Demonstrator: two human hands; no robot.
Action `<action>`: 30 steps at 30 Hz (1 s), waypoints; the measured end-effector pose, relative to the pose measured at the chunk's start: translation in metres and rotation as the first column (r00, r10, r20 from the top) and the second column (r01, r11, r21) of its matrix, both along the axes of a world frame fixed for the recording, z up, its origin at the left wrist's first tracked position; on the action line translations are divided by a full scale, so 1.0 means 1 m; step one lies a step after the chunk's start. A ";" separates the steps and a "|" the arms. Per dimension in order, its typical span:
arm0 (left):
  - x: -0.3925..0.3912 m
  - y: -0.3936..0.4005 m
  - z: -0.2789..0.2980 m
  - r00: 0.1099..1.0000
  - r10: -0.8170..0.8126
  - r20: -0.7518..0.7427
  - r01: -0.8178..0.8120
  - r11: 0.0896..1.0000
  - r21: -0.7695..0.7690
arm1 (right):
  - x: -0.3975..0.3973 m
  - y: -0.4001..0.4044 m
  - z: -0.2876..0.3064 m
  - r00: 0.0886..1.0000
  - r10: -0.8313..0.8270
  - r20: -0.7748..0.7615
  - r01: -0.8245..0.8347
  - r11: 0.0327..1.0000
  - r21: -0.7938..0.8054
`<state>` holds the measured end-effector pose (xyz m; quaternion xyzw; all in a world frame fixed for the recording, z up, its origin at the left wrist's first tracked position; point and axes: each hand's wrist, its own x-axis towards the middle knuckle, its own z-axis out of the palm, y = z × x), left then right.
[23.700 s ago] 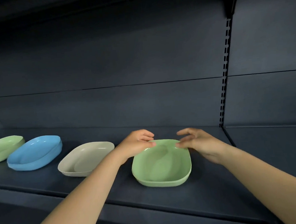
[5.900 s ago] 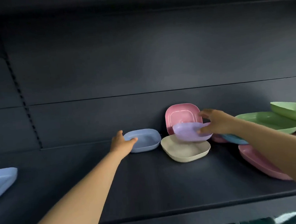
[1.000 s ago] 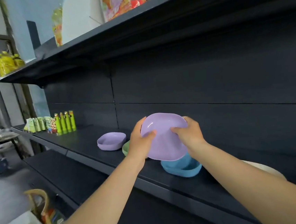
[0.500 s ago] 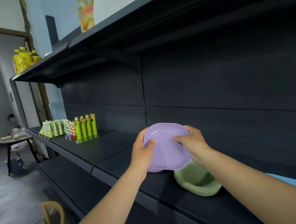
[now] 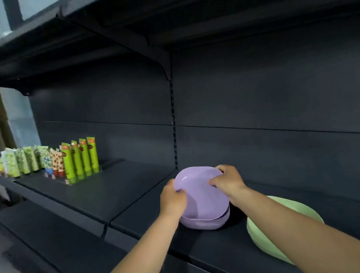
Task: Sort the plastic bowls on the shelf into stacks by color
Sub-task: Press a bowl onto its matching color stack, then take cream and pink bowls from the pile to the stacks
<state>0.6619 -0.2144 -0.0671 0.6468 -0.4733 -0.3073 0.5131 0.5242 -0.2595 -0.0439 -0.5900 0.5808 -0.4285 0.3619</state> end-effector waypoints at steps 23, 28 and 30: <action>0.027 -0.033 -0.020 0.918 -0.386 0.094 0.376 0.920 0.107 | -0.007 0.006 -0.025 0.951 -0.067 -0.303 0.096 0.992 0.083; 0.025 -0.040 0.024 0.749 -0.405 0.524 0.461 0.887 0.026 | -0.042 0.033 0.013 0.829 -0.230 -0.509 0.141 0.968 -0.209; 0.012 -0.034 0.042 0.638 -0.437 0.634 0.531 0.846 0.048 | -0.065 0.053 0.025 0.727 -0.273 -0.630 0.121 0.954 -0.274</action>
